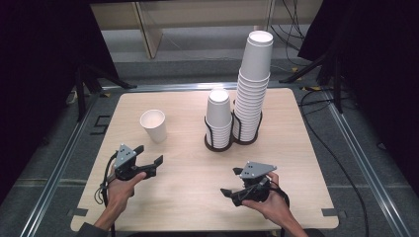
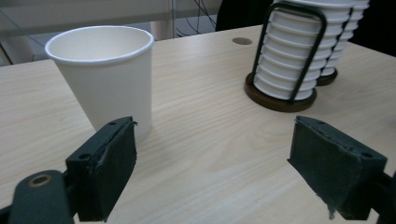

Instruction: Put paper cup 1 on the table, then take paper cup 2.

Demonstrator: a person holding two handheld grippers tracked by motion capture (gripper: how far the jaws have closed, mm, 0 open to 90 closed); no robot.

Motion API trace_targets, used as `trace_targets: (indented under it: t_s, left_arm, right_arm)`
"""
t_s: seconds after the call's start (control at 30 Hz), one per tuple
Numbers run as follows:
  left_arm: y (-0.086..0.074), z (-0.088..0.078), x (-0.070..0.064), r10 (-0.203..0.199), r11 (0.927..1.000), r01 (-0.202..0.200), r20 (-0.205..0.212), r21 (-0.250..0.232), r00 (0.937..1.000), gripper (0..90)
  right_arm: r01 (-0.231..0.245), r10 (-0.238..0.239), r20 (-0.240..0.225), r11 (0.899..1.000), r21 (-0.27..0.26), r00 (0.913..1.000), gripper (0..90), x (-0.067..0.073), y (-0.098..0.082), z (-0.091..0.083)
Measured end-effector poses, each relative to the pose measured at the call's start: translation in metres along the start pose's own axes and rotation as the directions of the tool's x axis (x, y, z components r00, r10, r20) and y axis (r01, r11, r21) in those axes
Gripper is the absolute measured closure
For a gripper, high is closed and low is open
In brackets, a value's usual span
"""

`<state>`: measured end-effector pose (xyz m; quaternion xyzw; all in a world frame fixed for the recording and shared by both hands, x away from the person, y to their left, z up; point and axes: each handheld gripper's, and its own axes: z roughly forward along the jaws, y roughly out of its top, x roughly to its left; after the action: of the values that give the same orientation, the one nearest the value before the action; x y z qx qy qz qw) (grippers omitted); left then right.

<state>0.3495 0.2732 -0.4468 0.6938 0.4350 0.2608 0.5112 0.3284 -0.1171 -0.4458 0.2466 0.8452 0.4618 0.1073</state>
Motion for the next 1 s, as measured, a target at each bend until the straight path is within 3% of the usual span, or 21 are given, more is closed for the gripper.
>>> trace_targets:
  t_s: [0.2, 0.47, 0.6, 0.67, 0.7, 0.77, 0.9, 0.93, 1.0]
  left_arm:
    - [-0.004, -0.01, -0.01, -0.011, 0.9999, 0.012, 0.028, -0.006, 0.9995, 14.2]
    - [-0.012, -0.02, -0.026, 0.035, 0.999, -0.036, 0.051, 0.026, 0.9981, 14.2]
    - [-0.017, -0.023, -0.033, 0.028, 0.9994, -0.03, 0.074, 0.019, 0.9968, 14.2]
    - [-0.018, -0.026, -0.037, 0.036, 0.9986, -0.039, 0.074, 0.036, 0.9966, 14.2]
    - [-0.019, -0.026, -0.039, 0.03, 0.9993, -0.032, 0.086, 0.022, 0.9959, 14.2]
    - [-0.02, -0.03, -0.042, 0.043, 0.9982, -0.047, 0.093, 0.038, 0.9948, 14.2]
    - [-0.024, -0.032, -0.046, 0.046, 0.9985, -0.049, 0.107, 0.024, 0.9932, 14.2]
    - [-0.024, -0.035, -0.046, 0.059, 0.9971, -0.063, 0.103, 0.042, 0.993, 14.2]
    - [-0.027, -0.035, -0.048, 0.05, 0.9982, -0.054, 0.116, 0.026, 0.992, 14.2]
  right_arm:
    - [-0.039, 0.039, 0.029, 0.999, -0.022, 0.9988, 19.3, -0.004, 0.001, -0.005]
    - [-0.062, 0.065, 0.068, 0.997, -0.039, 0.9956, 19.3, -0.011, 0.0, -0.009]
    - [-0.092, 0.095, 0.067, 0.994, -0.058, 0.9932, 19.3, -0.014, -0.001, -0.01]
    - [-0.093, 0.097, 0.081, 0.994, -0.052, 0.9919, 19.3, -0.015, -0.001, -0.012]
    - [-0.082, 0.087, 0.095, 0.995, -0.06, 0.9916, 19.2, -0.017, 0.0, -0.013]
    - [-0.095, 0.103, 0.105, 0.993, -0.074, 0.9892, 19.0, -0.018, 0.002, -0.017]
    - [-0.108, 0.122, 0.136, 0.989, -0.102, 0.9832, 18.3, -0.025, 0.007, -0.026]
    - [-0.11, 0.125, 0.14, 0.988, -0.105, 0.9823, 18.3, -0.026, 0.008, -0.027]
    - [-0.112, 0.129, 0.154, 0.987, -0.118, 0.9796, 18.3, -0.03, 0.01, -0.03]
